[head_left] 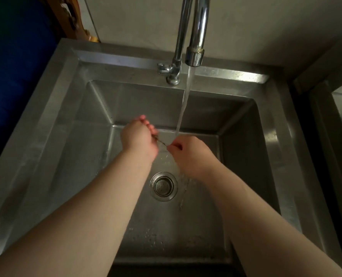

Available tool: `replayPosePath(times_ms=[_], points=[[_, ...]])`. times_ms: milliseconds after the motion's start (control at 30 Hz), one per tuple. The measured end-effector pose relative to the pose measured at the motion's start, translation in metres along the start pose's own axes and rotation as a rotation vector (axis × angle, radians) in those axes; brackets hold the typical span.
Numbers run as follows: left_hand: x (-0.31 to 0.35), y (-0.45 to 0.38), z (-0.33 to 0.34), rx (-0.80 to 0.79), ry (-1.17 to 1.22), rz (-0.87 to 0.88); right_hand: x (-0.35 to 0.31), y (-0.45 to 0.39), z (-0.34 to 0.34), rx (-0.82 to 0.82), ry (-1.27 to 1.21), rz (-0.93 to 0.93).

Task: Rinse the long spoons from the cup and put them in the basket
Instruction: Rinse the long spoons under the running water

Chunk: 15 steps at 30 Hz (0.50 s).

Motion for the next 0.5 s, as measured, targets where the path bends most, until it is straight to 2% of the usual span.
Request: replayPosePath(times_ms=[167, 233, 300, 367, 500], points=[[0.012, -0.014, -0.038, 0.173, 0.104, 0.004, -0.007, -0.009, -0.012, -0.118, 0.383, -0.066], [0.012, -0.017, -0.052, 0.197, 0.059, -0.012, -0.011, -0.015, -0.024, -0.097, 0.441, -0.05], [0.01, -0.021, -0.071, 0.221, -0.011, -0.038, -0.016, -0.018, -0.04, -0.034, 0.398, -0.046], [0.005, -0.024, -0.089, 0.235, -0.031, -0.066, -0.02, -0.019, -0.055, 0.049, 0.168, -0.068], [-0.013, -0.02, -0.112, 0.225, -0.015, -0.133, -0.018, -0.006, -0.049, 0.055, -0.615, -0.019]])
Point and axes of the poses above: each hand's wrist, its own y-axis away from the middle knuckle, its own z-axis out of the palm, x = y × z, the point moved 9 cm from there along -y, towards the middle knuckle, and after that the axes turned 6 degrees about z, right-handed, at the moved point
